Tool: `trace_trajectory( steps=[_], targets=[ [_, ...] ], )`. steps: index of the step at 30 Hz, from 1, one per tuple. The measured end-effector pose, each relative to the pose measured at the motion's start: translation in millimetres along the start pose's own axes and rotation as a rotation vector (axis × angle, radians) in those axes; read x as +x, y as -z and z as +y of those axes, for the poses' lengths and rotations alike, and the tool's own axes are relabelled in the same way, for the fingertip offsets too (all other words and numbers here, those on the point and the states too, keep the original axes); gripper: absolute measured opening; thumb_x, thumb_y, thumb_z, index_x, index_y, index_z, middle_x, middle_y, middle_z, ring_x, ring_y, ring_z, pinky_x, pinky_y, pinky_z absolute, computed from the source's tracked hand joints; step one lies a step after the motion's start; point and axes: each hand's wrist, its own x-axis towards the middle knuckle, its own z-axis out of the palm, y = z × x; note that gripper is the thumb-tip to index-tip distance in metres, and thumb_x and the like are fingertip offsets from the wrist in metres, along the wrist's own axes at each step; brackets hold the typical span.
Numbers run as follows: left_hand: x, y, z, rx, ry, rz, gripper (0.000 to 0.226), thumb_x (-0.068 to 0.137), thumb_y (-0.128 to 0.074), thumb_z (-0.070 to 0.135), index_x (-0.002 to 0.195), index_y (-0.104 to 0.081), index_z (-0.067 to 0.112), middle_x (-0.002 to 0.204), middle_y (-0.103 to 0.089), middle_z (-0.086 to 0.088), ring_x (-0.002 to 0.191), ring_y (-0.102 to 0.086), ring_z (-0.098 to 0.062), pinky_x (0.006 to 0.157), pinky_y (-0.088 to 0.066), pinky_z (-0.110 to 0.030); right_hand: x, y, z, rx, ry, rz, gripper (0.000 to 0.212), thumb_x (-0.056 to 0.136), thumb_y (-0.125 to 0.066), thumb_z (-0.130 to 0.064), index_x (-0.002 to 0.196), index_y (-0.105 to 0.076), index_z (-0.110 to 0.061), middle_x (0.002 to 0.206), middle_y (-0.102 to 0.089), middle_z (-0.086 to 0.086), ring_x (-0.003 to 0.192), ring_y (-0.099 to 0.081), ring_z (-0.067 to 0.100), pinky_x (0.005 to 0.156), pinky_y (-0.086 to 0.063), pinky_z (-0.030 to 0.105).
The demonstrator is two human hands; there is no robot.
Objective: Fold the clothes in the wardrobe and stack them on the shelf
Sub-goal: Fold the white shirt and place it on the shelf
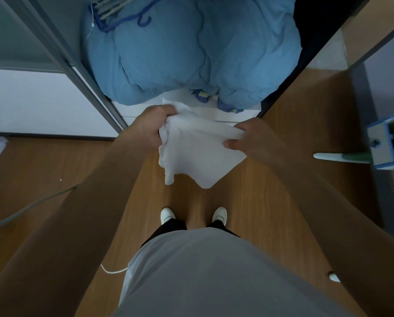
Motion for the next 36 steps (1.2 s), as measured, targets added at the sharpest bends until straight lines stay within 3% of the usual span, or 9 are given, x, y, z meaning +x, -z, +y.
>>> trace_trajectory(
  steps=[3, 7, 13, 17, 19, 24, 28, 31, 36],
  targets=[
    [-0.3, 4.7, 2.5, 0.049, -0.005, 0.040, 0.012, 0.089, -0.060, 0.009, 0.099, -0.066, 0.004, 0.071, -0.072, -0.009, 0.067, -0.071, -0.022, 0.068, -0.060, -0.034, 1.5, -1.6, 2.3, -0.119, 0.046, 0.056, 0.054, 0.082, -0.080, -0.036, 0.125, -0.066, -0.005, 0.125, -0.057, 0.008, 0.111, -0.052, 0.017, 0.087, -0.042, 0.023],
    [-3.6, 10.6, 8.5, 0.019, 0.024, 0.057, 0.026, 0.088, -0.070, 0.018, 0.111, -0.064, 0.008, 0.096, -0.075, -0.013, 0.087, -0.073, -0.027, 0.082, -0.060, -0.045, -4.7, 6.8, -8.4, -0.042, 0.237, 0.010, 0.034, 0.081, -0.081, -0.026, 0.109, -0.072, -0.009, 0.137, -0.045, -0.010, 0.124, -0.042, 0.007, 0.086, -0.037, 0.006],
    [-3.4, 18.8, 8.8, -0.213, -0.172, 0.020, 0.029, 0.092, -0.067, 0.012, 0.120, -0.061, 0.007, 0.086, -0.074, 0.003, 0.082, -0.070, -0.014, 0.070, -0.059, -0.027, -2.5, 19.4, -13.9, 0.430, 0.064, -0.240, 0.016, 0.088, -0.074, -0.014, 0.103, -0.075, -0.018, 0.099, -0.078, -0.002, 0.089, -0.074, 0.014, 0.073, -0.060, 0.028],
    [-8.1, 22.6, -1.5, -0.197, -0.347, -0.128, 0.070, 0.095, -0.066, 0.022, 0.153, -0.027, 0.018, 0.134, -0.063, 0.003, 0.123, -0.061, -0.013, 0.105, -0.048, -0.035, 0.4, 24.1, -14.6, 0.864, -0.029, -0.167, 0.018, 0.081, -0.070, -0.003, 0.093, -0.077, -0.013, 0.095, -0.078, 0.007, 0.085, -0.074, 0.021, 0.072, -0.059, 0.031],
    [-11.2, 17.0, -5.7, -0.065, -0.389, -0.215, 0.081, 0.093, -0.068, 0.025, 0.157, -0.019, 0.019, 0.140, -0.057, 0.006, 0.126, -0.058, -0.012, 0.107, -0.045, -0.034, 1.7, 26.1, -18.9, 1.020, -0.050, -0.202, 0.023, 0.073, -0.066, -0.005, 0.091, -0.079, -0.012, 0.094, -0.077, 0.010, 0.084, -0.073, 0.025, 0.075, -0.060, 0.034],
    [-14.0, 12.5, -14.8, 0.070, -0.245, -0.412, 0.116, 0.048, -0.090, 0.062, 0.143, -0.045, 0.013, 0.128, -0.068, -0.006, 0.116, -0.066, -0.023, 0.088, -0.058, -0.036, -0.9, 24.5, -35.9, 1.281, -0.137, -0.225, 0.029, 0.066, -0.061, -0.008, 0.091, -0.076, -0.006, 0.087, -0.072, 0.011, 0.079, -0.069, 0.026, 0.072, -0.058, 0.036],
    [-6.8, 22.0, -26.2, 0.113, -0.123, -0.514, 0.098, 0.043, -0.095, 0.057, 0.126, -0.058, 0.021, 0.116, -0.074, 0.001, 0.106, -0.071, -0.018, 0.081, -0.059, -0.030, -3.0, 24.8, -47.6, 1.256, -0.168, -0.206, 0.027, 0.069, -0.061, -0.010, 0.092, -0.074, -0.004, 0.088, -0.072, 0.011, 0.079, -0.069, 0.025, 0.077, -0.057, 0.036],
    [-6.2, 21.1, -26.9, 0.124, -0.111, -0.417, 0.073, 0.065, -0.090, 0.045, 0.127, -0.061, 0.020, 0.122, -0.072, -0.002, 0.109, -0.070, -0.019, 0.086, -0.060, -0.034, 2.9, 37.5, -47.7, 1.151, -0.309, -0.142, 0.044, 0.083, -0.067, -0.017, 0.124, -0.067, -0.001, 0.116, -0.069, 0.014, 0.105, -0.067, 0.028, 0.095, -0.055, 0.044],
    [-18.4, 3.5, -14.6, -0.032, -0.168, -0.244, 0.030, 0.090, -0.071, 0.042, 0.111, -0.068, 0.022, 0.106, -0.077, -0.002, 0.096, -0.074, -0.021, 0.070, -0.060, -0.030, 10.9, 45.3, -18.4, 1.513, -0.343, 0.045, 0.058, 0.088, -0.063, -0.056, 0.125, -0.066, -0.011, 0.125, -0.069, 0.014, 0.113, -0.068, 0.035, 0.096, -0.053, 0.051]
  ],
)
